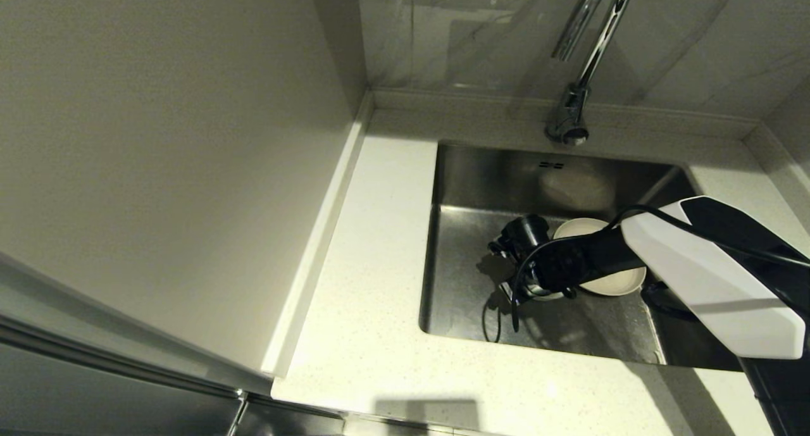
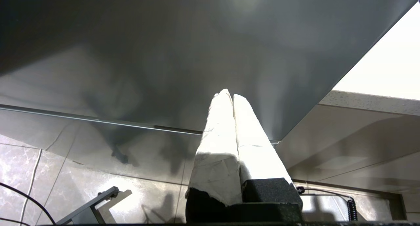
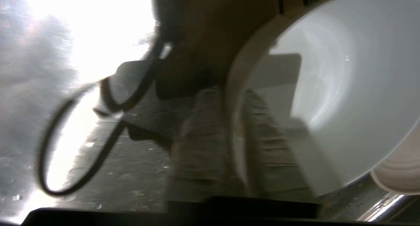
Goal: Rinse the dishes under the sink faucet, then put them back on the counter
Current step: Turn on the faucet
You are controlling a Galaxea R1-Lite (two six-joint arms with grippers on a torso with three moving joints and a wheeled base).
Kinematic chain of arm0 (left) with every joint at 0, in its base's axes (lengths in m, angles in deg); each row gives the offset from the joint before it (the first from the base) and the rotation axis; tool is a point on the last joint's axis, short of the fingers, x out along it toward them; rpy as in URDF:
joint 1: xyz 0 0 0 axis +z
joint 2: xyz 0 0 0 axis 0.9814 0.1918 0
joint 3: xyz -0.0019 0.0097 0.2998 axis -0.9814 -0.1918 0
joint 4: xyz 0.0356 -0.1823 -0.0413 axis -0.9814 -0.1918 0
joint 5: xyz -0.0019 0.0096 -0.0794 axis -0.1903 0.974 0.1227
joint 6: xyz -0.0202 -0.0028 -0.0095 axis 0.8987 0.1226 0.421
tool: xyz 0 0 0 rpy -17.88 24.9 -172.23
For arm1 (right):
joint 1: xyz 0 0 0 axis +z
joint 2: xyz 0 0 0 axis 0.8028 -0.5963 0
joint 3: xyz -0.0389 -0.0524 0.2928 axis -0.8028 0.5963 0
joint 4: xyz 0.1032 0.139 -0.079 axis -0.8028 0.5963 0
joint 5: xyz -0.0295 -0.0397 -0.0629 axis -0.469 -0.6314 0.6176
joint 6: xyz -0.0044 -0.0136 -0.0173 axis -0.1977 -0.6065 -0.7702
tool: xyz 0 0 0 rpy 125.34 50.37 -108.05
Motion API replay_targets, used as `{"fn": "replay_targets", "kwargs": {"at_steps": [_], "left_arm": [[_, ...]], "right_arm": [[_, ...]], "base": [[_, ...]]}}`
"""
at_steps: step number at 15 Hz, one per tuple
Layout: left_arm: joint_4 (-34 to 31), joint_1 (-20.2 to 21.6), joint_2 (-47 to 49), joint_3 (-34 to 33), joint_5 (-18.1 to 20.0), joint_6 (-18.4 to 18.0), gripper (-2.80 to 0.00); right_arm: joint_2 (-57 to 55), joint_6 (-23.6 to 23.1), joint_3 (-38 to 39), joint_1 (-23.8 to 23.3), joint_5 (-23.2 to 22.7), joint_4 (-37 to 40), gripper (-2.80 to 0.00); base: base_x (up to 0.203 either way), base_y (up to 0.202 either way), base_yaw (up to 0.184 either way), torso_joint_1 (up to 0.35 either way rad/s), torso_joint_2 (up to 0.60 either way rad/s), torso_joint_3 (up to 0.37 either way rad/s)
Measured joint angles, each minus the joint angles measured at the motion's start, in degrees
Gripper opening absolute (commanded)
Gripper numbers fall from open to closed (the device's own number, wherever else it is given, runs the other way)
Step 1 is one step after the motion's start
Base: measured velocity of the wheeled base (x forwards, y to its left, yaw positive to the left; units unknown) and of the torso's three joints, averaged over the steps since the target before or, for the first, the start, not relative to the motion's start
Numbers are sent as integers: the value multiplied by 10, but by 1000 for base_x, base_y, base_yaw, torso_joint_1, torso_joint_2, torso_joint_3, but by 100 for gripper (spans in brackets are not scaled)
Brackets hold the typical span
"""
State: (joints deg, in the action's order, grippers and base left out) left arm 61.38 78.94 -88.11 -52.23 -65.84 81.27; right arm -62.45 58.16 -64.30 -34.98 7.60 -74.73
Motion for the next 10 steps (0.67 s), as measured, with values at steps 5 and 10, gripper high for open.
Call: {"fn": "replay_targets", "kwargs": {"at_steps": [5,10], "left_arm": [[0,0,0,0,0,0,-280],[0,0,0,0,0,0,-280]], "right_arm": [[23,9,10,-1,3,-2,0],[102,22,62,-2,4,-1,0]], "base": [[0,0,0,0,0,0],[0,0,0,0,0,0]]}}
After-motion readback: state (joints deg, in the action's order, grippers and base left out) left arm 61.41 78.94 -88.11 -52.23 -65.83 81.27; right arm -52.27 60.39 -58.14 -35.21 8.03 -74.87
